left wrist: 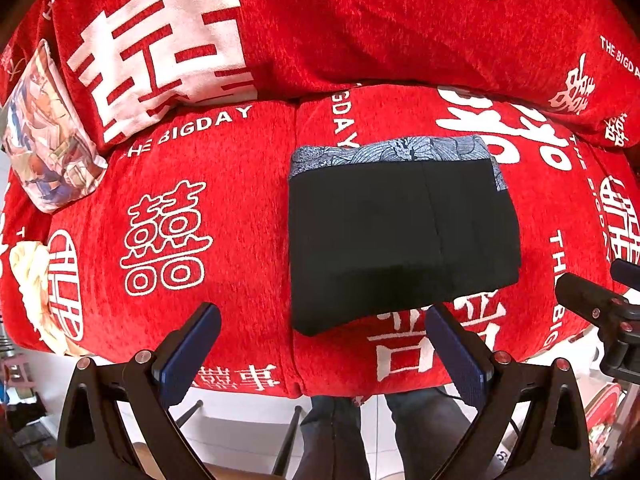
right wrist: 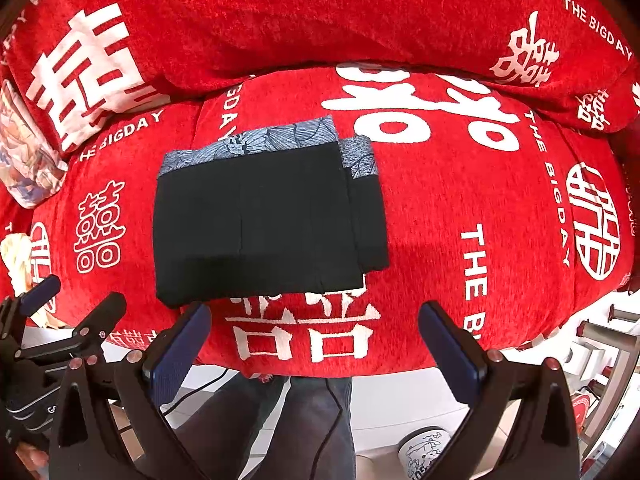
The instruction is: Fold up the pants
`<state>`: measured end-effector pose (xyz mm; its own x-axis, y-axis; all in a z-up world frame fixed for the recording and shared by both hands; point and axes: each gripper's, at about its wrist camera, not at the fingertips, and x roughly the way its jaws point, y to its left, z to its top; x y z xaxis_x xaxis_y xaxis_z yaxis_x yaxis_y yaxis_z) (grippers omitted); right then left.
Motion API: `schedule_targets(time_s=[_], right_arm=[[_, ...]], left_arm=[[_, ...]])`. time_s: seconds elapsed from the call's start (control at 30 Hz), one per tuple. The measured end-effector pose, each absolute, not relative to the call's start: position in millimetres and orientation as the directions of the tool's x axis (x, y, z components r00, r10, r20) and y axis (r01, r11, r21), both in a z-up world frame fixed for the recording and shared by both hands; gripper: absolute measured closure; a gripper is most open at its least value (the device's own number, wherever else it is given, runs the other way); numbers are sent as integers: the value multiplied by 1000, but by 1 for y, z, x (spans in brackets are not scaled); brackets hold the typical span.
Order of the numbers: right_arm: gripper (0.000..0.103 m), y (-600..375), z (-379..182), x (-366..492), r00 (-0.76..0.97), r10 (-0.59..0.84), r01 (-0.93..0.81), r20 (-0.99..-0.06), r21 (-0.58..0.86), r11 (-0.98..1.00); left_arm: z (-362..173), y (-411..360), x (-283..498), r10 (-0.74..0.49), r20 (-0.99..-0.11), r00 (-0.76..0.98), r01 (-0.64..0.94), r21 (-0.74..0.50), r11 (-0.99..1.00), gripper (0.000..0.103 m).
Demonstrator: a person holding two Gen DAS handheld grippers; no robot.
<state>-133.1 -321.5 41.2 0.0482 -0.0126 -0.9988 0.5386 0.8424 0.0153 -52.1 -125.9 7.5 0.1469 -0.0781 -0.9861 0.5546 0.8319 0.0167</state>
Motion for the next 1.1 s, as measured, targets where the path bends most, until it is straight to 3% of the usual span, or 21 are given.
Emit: schedule_targets(time_s=[1.1], right_arm=[[0,-327,37,-128,39,-9,539,-999,14,842]], left_arm=[[3,-128,-49,-78,-988,134,553,9,833,0]])
